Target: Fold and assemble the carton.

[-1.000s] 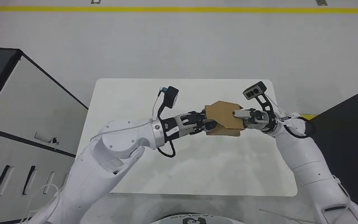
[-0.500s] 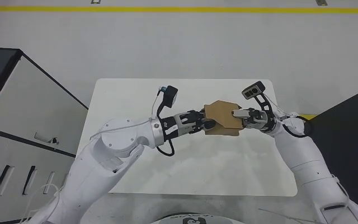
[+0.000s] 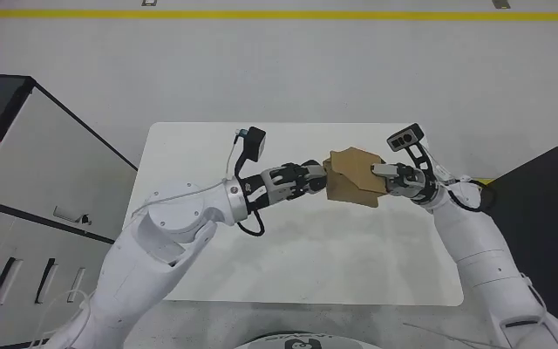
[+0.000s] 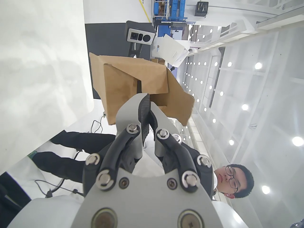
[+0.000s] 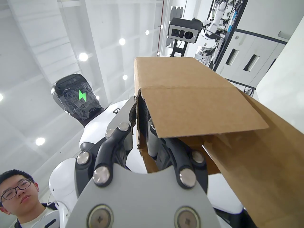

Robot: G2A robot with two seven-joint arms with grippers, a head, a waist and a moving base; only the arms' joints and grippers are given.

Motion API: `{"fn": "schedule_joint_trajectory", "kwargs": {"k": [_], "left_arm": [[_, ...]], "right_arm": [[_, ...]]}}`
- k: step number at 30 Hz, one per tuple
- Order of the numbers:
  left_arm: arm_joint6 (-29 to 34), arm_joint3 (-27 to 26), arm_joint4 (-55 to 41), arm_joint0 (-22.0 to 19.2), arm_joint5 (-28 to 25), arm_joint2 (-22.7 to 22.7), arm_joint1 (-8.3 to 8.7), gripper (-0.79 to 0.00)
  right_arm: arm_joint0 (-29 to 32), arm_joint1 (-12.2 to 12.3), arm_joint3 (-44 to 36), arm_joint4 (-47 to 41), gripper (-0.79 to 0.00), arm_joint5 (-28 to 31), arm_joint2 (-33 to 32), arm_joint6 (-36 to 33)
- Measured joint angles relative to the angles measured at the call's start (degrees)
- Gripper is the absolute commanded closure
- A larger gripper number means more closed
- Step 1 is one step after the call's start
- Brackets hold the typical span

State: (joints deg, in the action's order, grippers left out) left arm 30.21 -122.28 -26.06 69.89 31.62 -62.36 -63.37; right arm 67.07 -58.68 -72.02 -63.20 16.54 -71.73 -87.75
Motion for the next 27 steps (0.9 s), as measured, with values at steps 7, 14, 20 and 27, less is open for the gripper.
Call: {"fn": "schedule_joint_trajectory", "kwargs": {"k": [7,14,20,27], "left_arm": [[-0.8,-2.7,2.2,1.4,-0.2,-3.3,0.55,0.0],[-0.1,-4.7,5.8,1.2,0.1,-1.9,0.69,0.0],[-0.5,-3.0,6.3,-0.3,0.4,0.0,0.36,0.0],[-0.6,-2.1,5.0,-0.7,0.7,0.8,0.07,0.0]], "right_arm": [[0.0,0.0,2.2,8.3,0.0,4.0,-1.4,4.1],[0.5,0.0,0.2,14.9,0.0,6.1,-0.8,7.1],[1.5,-0.1,-2.9,13.9,0.0,6.5,-1.5,6.4],[4.1,-0.1,-7.4,9.5,0.0,5.8,-4.2,5.8]]}}
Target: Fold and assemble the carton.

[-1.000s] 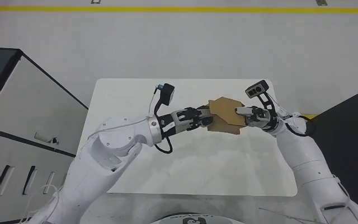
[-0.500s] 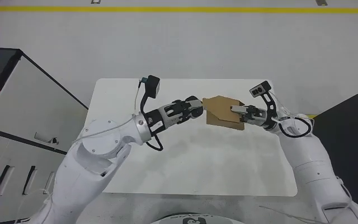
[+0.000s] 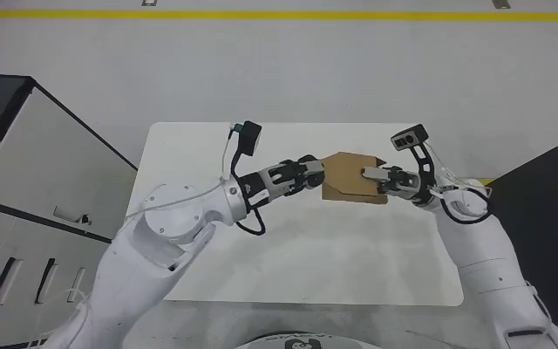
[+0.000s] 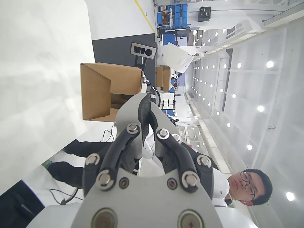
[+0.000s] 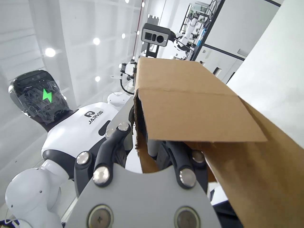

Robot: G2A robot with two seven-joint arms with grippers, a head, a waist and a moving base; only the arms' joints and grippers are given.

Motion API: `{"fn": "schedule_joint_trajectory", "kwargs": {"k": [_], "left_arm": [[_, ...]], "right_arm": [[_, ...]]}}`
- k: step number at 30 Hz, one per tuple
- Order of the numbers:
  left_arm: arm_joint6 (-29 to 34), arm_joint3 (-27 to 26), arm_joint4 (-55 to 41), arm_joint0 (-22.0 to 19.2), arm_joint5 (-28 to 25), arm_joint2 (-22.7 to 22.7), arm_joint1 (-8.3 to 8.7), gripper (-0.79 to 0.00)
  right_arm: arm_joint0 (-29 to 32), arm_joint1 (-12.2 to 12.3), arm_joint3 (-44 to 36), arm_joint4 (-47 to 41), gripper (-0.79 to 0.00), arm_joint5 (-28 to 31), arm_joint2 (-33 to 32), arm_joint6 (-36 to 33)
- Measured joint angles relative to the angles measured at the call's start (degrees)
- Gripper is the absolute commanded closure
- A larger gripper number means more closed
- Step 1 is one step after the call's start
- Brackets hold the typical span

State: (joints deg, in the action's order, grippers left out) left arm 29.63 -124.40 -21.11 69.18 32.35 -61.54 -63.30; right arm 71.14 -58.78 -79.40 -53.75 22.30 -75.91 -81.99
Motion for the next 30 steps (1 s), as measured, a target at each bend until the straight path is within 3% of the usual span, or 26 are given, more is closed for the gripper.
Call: {"fn": "schedule_joint_trajectory", "kwargs": {"k": [18,30], "left_arm": [[0.7,-0.6,-2.9,1.2,-0.3,0.8,-0.28,0.0],[-0.3,-2.0,3.5,1.3,1.5,2.2,0.02,0.0]], "right_arm": [[2.2,-1.8,-3.0,-3.5,0.0,-3.9,-3.9,-3.9],[2.5,-2.9,-3.5,-0.2,0.0,-5.1,-5.0,-5.1]]}}
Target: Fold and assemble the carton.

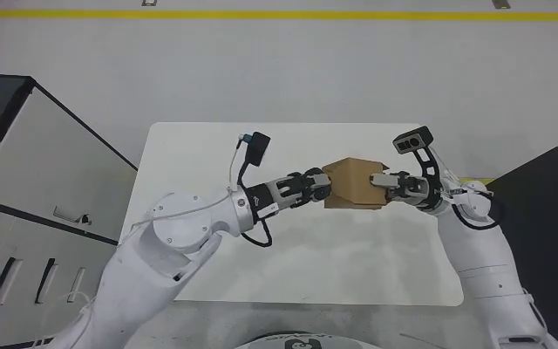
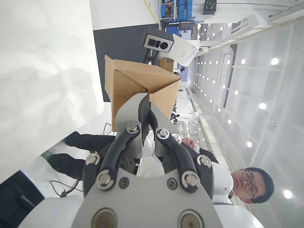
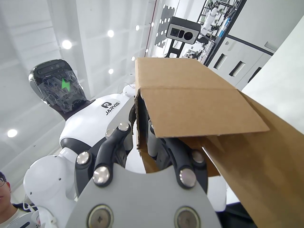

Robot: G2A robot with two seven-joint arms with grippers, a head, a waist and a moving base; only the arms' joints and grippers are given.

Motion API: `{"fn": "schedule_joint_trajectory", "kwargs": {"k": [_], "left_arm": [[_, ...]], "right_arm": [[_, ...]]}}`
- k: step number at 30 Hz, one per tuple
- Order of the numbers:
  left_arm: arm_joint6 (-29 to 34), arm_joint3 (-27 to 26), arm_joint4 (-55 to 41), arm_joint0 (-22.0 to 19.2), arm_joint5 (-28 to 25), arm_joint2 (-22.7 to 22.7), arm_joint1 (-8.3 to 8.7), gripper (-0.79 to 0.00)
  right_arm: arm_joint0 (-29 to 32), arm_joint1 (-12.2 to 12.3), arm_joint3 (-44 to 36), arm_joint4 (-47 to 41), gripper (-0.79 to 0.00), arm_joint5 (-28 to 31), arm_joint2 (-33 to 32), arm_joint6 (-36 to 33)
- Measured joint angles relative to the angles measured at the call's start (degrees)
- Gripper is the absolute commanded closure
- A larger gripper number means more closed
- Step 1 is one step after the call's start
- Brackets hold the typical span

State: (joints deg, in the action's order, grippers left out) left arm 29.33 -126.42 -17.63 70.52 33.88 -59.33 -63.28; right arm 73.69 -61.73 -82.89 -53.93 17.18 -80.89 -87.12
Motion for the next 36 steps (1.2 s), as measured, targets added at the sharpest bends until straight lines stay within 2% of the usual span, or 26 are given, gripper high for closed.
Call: {"fn": "schedule_joint_trajectory", "kwargs": {"k": [12,18,36], "left_arm": [[-1.2,-0.6,1.7,0.6,-0.5,-0.1,0.07,0.0],[-1.4,-0.3,1.8,1.6,-1.8,-0.3,0.06,0.0],[1.2,0.3,4.9,-0.1,-1.3,2.2,-0.16,0.0]], "right_arm": [[0.2,-0.3,0.4,0.1,0.0,-0.2,-0.5,-0.2],[0.9,-0.2,-1.7,2.5,0.0,-0.1,-0.8,3.0],[0.5,-0.1,-2.6,4.9,0.0,2.6,-1.0,3.0]]}}
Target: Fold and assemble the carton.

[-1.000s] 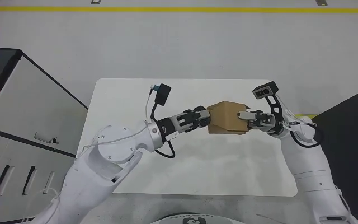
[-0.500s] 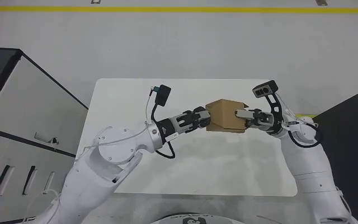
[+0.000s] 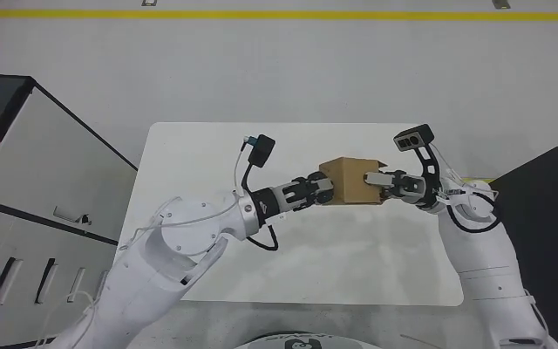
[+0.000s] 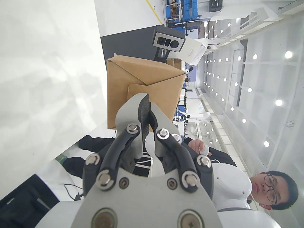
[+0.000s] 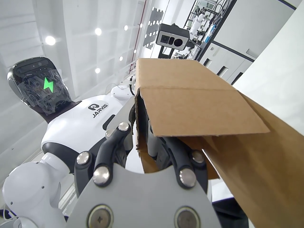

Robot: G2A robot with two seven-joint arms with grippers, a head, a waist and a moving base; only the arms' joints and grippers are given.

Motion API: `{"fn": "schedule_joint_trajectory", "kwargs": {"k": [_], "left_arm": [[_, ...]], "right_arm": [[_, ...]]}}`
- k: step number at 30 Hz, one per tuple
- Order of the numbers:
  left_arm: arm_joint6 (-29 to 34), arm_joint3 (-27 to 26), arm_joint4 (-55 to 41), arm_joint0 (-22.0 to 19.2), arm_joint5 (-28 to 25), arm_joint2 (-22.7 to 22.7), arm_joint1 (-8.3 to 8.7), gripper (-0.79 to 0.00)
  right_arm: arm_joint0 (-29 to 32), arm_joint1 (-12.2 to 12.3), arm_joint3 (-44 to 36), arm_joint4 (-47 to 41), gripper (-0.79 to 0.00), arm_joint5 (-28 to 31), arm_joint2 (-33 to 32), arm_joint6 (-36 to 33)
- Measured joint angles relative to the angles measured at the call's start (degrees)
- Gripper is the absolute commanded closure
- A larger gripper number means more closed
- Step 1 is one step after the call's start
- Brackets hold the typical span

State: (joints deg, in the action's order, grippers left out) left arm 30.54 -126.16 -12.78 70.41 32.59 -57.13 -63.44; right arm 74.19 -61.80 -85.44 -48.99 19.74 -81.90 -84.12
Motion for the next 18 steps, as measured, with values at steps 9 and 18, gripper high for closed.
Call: {"fn": "schedule_joint_trajectory", "kwargs": {"k": [9,18], "left_arm": [[0.5,0.4,-0.2,-0.4,0.0,0.7,-0.22,0.0],[1.0,0.9,-1.1,-0.6,-0.3,1.4,-0.47,0.0]], "right_arm": [[0.0,0.1,-0.6,0.2,0.0,-0.4,0.4,-0.8],[0.3,0.1,-1.4,0.4,0.0,-1.1,0.6,-1.5]]}}
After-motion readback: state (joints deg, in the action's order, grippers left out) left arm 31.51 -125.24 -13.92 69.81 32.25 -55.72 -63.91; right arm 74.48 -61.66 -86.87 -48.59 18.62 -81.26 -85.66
